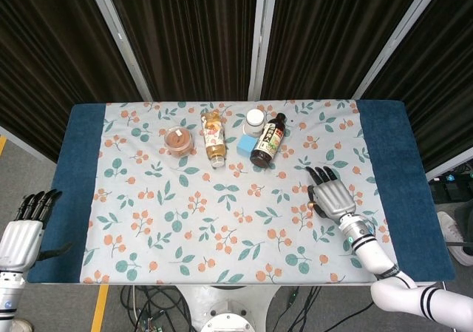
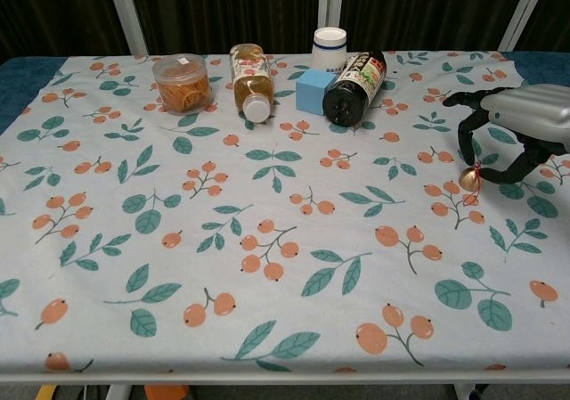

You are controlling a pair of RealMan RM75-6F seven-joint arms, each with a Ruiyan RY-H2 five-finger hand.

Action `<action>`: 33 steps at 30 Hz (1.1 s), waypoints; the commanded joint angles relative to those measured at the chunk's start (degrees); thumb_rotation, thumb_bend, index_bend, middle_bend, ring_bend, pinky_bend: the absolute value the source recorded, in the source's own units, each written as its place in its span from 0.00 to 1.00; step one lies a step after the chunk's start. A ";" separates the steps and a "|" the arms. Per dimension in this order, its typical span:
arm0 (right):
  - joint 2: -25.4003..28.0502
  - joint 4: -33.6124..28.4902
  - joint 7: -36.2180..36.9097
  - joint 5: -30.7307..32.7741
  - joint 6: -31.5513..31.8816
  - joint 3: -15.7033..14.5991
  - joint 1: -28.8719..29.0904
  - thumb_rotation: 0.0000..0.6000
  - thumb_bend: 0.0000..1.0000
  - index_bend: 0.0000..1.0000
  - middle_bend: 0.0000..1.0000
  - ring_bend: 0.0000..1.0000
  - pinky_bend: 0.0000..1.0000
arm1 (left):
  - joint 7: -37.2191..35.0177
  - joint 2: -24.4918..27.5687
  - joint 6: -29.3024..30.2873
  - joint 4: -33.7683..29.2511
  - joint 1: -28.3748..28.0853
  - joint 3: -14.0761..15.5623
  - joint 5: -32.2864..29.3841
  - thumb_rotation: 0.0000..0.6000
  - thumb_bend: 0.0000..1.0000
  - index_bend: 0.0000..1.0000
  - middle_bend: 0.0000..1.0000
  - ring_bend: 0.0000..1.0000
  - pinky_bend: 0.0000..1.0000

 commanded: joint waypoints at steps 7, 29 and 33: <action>-0.08 0.04 -0.14 0.32 0.05 -0.24 0.20 1.00 0.30 0.56 0.07 0.00 0.00 | -0.12 -0.08 -0.05 0.14 0.02 0.04 -0.01 1.00 0.00 0.06 0.05 0.00 0.04; 5.52 -6.87 0.20 -5.19 9.83 0.78 -2.25 1.00 0.34 0.63 0.10 0.00 0.00 | -0.49 0.07 0.00 -0.01 -0.04 -0.04 0.08 1.00 0.00 0.06 0.05 0.00 0.04; 10.76 -13.49 6.24 -11.44 13.98 0.65 -3.95 1.00 0.36 0.66 0.12 0.00 0.00 | -0.37 0.07 0.10 -0.20 -0.14 -0.14 0.21 1.00 0.00 0.06 0.05 0.00 0.04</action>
